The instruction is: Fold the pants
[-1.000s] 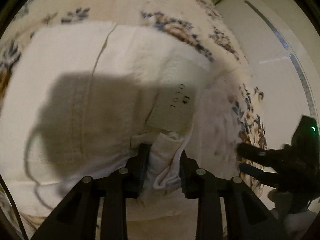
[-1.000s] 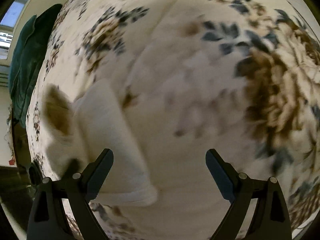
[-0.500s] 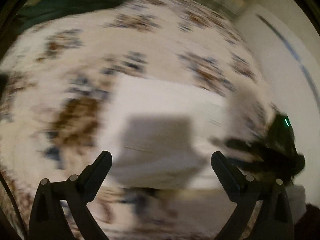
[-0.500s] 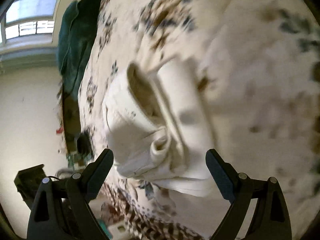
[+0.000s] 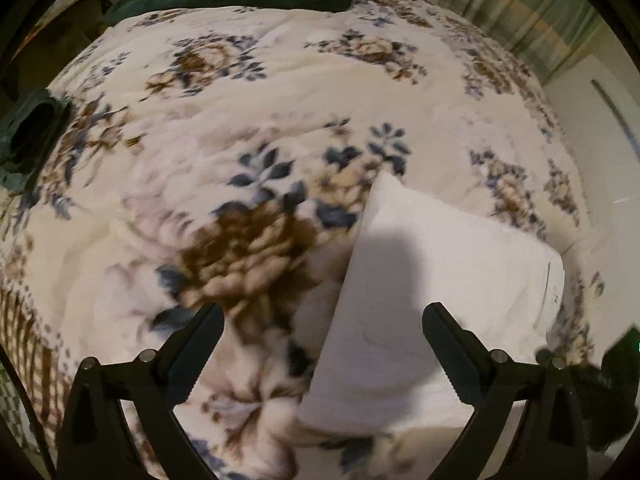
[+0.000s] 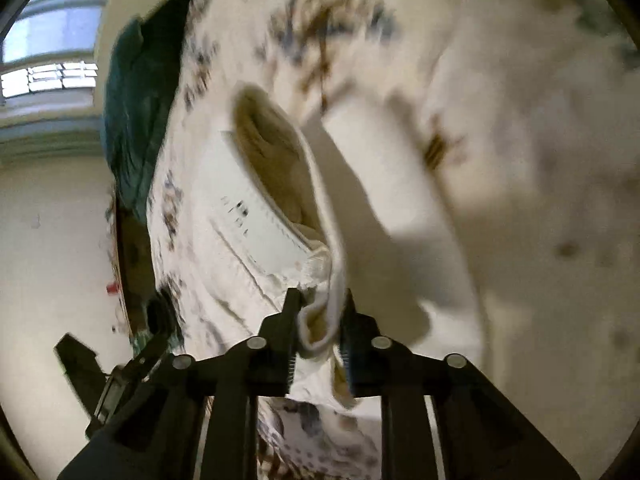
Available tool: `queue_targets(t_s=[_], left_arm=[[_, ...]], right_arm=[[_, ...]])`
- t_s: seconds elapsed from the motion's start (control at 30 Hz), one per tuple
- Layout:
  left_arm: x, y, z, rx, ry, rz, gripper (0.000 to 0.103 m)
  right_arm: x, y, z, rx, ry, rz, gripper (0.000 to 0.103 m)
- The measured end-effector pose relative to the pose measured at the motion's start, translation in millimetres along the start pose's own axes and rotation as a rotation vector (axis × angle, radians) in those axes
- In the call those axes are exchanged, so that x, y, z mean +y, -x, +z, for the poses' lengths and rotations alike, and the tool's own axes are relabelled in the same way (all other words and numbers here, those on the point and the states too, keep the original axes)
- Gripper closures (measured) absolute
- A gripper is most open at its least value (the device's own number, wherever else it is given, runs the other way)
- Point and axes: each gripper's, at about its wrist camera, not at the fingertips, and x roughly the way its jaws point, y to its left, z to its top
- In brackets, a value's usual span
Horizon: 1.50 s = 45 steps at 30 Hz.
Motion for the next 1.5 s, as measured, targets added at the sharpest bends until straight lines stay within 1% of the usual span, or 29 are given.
queue_targets(t_s=[0.07,0.13,0.23,0.33,0.37,0.4,0.43,0.47,0.5,0.53,0.63,0.67,0.7,0.77,0.8,0.9,0.97,1.03,1.07,1.1,1.13,1.17,1.2,1.27,1.3,1.33,1.4,1.47,1.5], left_arm=[[-13.0,-10.3,12.4,0.024,-0.008,-0.051,0.002],[-27.2,-25.8,23.2,0.048,-0.039,-0.072,0.002],[-43.1,-44.8,32.9,0.084,-0.078,-0.083,0.002],[-53.6,-57.8,34.2,0.1,-0.138,-0.056,0.002],[-55.4,-62.0,33.0,0.11,-0.152,-0.044,0.002],[-56.7,-66.7,30.8,0.122,-0.17,-0.035,0.002],[-57.7,-71.6,27.7,0.136,-0.188,-0.025,0.002],[-58.1,-75.1,25.2,0.146,-0.197,-0.017,0.002],[-58.0,-78.1,22.5,0.159,-0.205,-0.017,0.002],[-57.5,-79.8,19.6,0.164,-0.207,-0.019,0.002],[-56.4,-79.5,14.5,0.166,-0.208,-0.019,0.002],[-55.7,-78.2,14.1,0.164,-0.205,-0.019,0.002],[-55.0,-76.0,14.2,0.163,-0.202,-0.016,0.002],[-52.4,-68.6,16.2,0.149,-0.193,-0.015,0.002],[-51.2,-64.9,17.9,0.14,-0.187,-0.021,0.002],[-47.6,-58.6,23.7,0.131,-0.175,-0.034,0.002],[-48.1,-62.1,27.2,0.14,-0.168,-0.039,0.002],[-52.3,-70.0,29.9,0.154,-0.171,-0.049,0.002],[-55.6,-74.4,31.0,0.162,-0.172,-0.055,0.002],[-58.9,-79.1,32.2,0.172,-0.175,-0.063,0.002],[-63.2,-84.6,33.8,0.184,-0.179,-0.074,0.002],[-67.0,-88.9,35.3,0.196,-0.181,-0.088,0.002],[-71.2,-96.3,38.5,0.219,-0.175,-0.113,0.002],[-74.1,-105.1,43.9,0.247,-0.151,-0.153,0.002],[-74.9,-111.2,47.3,0.264,-0.136,-0.182,0.002],[-76.0,-118.6,51.4,0.283,-0.123,-0.208,0.002],[-79.1,-130.5,57.2,0.303,-0.131,-0.223,0.003],[-81.5,-134.5,63.2,0.29,-0.158,-0.269,0.027],[-82.1,-134.9,66.1,0.284,-0.16,-0.315,0.053]], right_arm=[[-16.0,29.6,-0.6,-0.049,-0.029,-0.016,0.095],[-38.3,43.6,-1.1,-0.068,-0.078,-0.03,0.096],[-57.4,36.5,2.4,-0.004,-0.139,0.047,0.096],[-40.6,25.5,12.8,0.023,-0.05,0.032,0.094],[-34.1,17.7,14.4,0.042,-0.022,0.0,0.088],[-30.0,11.1,16.3,0.052,-0.004,-0.031,0.072],[-28.2,8.8,20.4,0.053,-0.001,-0.033,0.063],[-29.0,4.7,22.3,0.052,-0.011,-0.008,0.042],[-32.1,0.8,23.9,0.05,-0.034,0.02,0.029],[-37.1,-4.0,25.1,0.059,-0.055,0.035,0.025],[-49.4,-31.1,27.2,0.136,-0.102,0.033,0.025],[-50.4,-35.3,26.1,0.115,-0.104,0.039,0.042],[-44.7,-34.3,24.8,0.075,-0.059,0.016,0.063],[-28.4,-24.9,20.2,0.032,0.027,-0.047,0.075],[-24.9,-18.5,17.5,0.01,0.037,-0.054,0.089],[-16.8,25.9,2.5,-0.076,0.036,-0.079,0.09],[-25.1,46.3,-7.1,-0.104,0.01,-0.094,0.09],[-44.6,52.0,-10.8,-0.087,-0.039,-0.107,0.09],[-57.7,46.7,-12.5,-0.069,-0.082,-0.113,0.089],[-70.3,35.5,-12.9,-0.028,-0.112,-0.118,0.089],[-78.7,27.5,-12.5,0.002,-0.119,-0.128,0.088],[-87.5,15.7,-10.4,0.027,-0.13,-0.162,0.081],[-92.9,7.4,-6.9,0.048,-0.144,-0.185,0.062],[-102.6,3.8,-1.2,0.072,-0.185,-0.169,0.045],[-103.2,7.5,0.4,0.066,-0.199,-0.156,0.04],[-101.9,14.1,2.7,0.047,-0.198,-0.152,0.038],[-97.8,20.9,5.0,0.032,-0.172,-0.154,0.035],[-94.9,24.6,7.1,0.029,-0.152,-0.156,0.035],[-92.6,24.8,8.9,0.033,-0.142,-0.159,0.035]])
